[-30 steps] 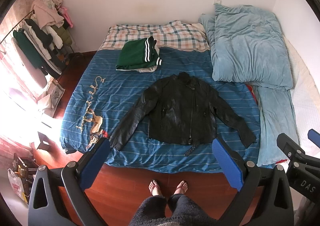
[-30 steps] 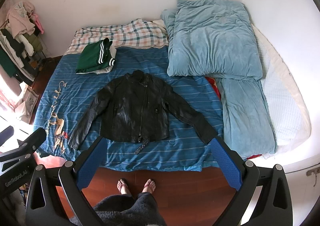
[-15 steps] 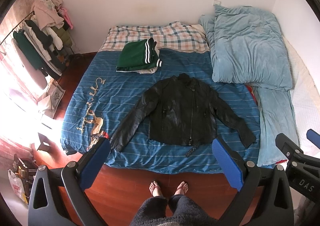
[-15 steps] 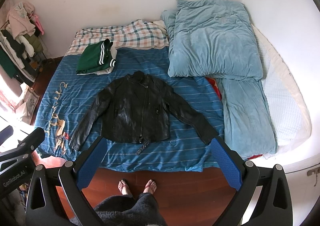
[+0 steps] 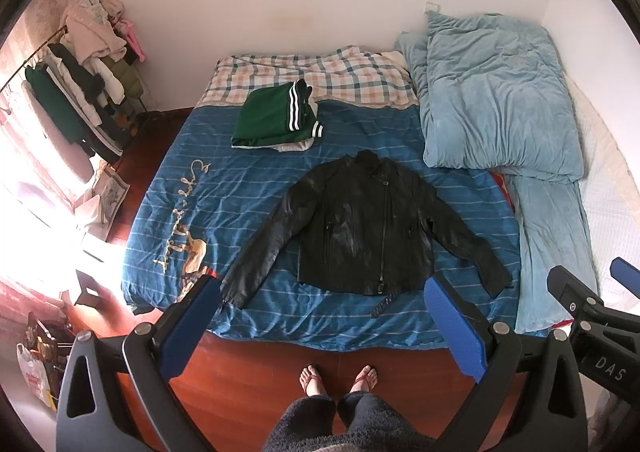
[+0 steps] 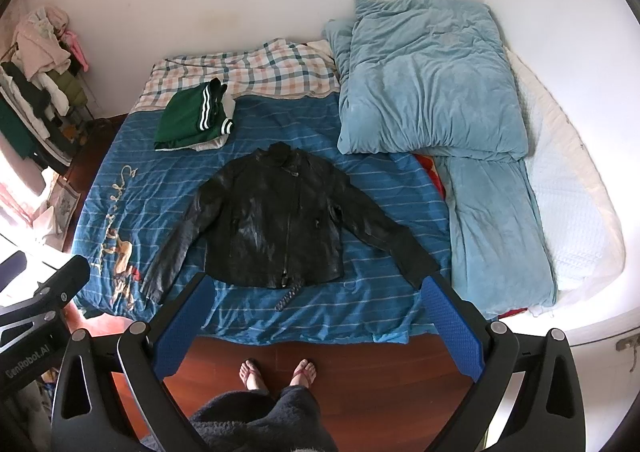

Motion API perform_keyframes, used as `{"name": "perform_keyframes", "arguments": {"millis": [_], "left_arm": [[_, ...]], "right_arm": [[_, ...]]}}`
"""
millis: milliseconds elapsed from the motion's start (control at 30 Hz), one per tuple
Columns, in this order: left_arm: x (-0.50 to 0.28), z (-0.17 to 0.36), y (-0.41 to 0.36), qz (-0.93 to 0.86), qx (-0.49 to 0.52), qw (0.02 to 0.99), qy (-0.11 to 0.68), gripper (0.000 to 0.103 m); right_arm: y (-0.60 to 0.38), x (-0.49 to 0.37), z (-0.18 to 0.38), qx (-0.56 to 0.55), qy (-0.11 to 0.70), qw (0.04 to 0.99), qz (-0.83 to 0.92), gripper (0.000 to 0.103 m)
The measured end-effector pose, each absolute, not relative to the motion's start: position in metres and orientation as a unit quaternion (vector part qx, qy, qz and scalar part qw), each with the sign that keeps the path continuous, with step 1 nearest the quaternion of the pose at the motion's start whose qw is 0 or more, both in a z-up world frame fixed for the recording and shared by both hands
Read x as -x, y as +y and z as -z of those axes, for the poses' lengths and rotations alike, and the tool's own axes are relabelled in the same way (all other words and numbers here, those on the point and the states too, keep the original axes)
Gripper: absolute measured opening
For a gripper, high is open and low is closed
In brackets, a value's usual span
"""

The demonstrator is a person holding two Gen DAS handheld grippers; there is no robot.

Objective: Fold large clothes

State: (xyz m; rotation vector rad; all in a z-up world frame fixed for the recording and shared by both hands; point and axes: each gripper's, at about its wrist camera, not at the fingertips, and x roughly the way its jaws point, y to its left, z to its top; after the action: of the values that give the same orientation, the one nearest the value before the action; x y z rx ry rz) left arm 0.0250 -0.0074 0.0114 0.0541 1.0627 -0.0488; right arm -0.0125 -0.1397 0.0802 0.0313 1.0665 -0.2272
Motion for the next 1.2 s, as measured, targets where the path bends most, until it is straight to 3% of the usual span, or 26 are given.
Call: {"name": "perform_keyframes", "arguments": {"millis": [367, 600, 900, 1067, 1200], "left_arm": [[-0.044, -0.017, -0.013, 0.024, -0.031, 0.866, 0.498, 0.103], [-0.099, 0.01, -0.019, 0.006, -0.07, 0.901, 0.429, 0.103], [-0.193, 0.152, -0.065, -0.016, -0.096, 0.877, 0.47, 0.103], [-0.244, 0.243, -0.103, -0.047, -0.136, 0.85, 0.507, 0.103], [-0.274, 0.328, -0.13, -0.051, -0.132, 0.815, 0.562, 0.103]], "right_arm": [[-0.143, 0.006, -0.074, -0.058, 0.496, 0.862, 0.09, 0.103], [-0.188, -0.022, -0.018, -0.135, 0.473, 0.855, 0.161, 0.103], [-0.34, -0.06, 0.156, -0.307, 0.486, 0.778, 0.256, 0.099], [-0.427, -0.075, 0.292, -0.423, 0.487, 0.714, 0.272, 0.076], [-0.484, -0.071, 0.401, -0.523, 0.459, 0.655, 0.294, 0.074]]}}
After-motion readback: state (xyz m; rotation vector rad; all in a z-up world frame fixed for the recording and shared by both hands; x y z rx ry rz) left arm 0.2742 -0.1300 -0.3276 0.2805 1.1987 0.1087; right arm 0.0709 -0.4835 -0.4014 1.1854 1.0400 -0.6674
